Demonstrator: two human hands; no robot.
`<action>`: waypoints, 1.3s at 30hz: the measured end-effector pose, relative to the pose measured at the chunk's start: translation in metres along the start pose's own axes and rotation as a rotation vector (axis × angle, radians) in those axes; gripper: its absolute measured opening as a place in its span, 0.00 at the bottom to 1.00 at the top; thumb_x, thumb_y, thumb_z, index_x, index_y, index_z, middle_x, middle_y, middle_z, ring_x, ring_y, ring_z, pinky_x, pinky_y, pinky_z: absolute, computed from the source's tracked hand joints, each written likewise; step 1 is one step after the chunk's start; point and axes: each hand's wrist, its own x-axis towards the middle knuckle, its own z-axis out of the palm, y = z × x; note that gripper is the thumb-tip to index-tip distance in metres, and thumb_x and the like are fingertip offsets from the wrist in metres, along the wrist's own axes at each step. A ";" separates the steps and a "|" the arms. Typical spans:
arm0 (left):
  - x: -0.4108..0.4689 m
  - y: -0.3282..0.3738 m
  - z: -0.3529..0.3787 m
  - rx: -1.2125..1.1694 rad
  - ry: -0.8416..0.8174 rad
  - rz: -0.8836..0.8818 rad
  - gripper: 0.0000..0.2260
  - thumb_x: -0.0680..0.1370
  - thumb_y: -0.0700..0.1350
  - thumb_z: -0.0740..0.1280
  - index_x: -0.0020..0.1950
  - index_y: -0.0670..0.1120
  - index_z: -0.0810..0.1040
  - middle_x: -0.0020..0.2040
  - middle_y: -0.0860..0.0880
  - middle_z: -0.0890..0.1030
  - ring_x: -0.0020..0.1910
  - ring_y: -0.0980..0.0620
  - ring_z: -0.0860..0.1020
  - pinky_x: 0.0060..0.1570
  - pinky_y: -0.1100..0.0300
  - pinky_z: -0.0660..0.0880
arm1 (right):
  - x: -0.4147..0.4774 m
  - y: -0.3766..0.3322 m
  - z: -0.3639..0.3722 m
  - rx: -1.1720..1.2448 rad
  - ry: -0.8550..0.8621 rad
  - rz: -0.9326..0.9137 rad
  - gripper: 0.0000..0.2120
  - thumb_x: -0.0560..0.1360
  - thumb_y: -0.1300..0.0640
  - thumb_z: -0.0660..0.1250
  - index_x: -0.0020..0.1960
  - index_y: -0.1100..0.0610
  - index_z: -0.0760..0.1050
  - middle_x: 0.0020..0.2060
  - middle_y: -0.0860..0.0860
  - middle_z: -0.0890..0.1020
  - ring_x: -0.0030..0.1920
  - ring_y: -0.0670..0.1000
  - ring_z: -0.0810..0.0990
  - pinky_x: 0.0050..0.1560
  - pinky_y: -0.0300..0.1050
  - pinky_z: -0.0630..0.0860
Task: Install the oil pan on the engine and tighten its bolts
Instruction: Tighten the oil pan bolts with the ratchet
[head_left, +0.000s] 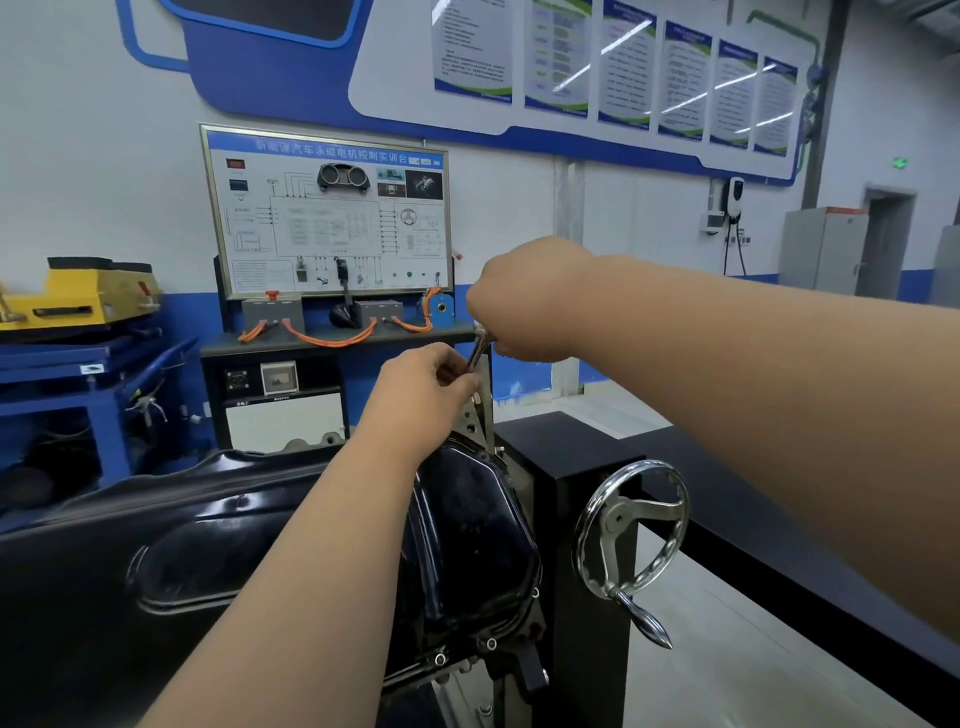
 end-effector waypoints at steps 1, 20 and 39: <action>0.000 0.000 0.000 -0.010 0.007 -0.003 0.03 0.75 0.51 0.70 0.43 0.54 0.79 0.38 0.57 0.80 0.39 0.59 0.78 0.37 0.64 0.73 | 0.002 0.000 0.001 0.045 -0.015 0.016 0.17 0.78 0.52 0.61 0.33 0.54 0.62 0.31 0.50 0.70 0.28 0.49 0.68 0.26 0.41 0.61; -0.006 0.006 0.009 0.120 -0.162 0.071 0.10 0.83 0.49 0.52 0.51 0.46 0.70 0.46 0.45 0.80 0.44 0.46 0.77 0.46 0.47 0.75 | 0.002 -0.009 0.007 0.200 0.031 -0.090 0.06 0.75 0.62 0.58 0.49 0.54 0.63 0.34 0.50 0.68 0.40 0.54 0.74 0.40 0.49 0.73; -0.003 0.007 0.020 0.040 -0.185 -0.029 0.17 0.79 0.35 0.57 0.35 0.54 0.63 0.34 0.55 0.68 0.35 0.56 0.70 0.35 0.68 0.65 | 0.000 -0.039 0.023 0.863 0.050 0.242 0.16 0.80 0.53 0.54 0.35 0.56 0.66 0.32 0.50 0.70 0.33 0.50 0.70 0.33 0.43 0.66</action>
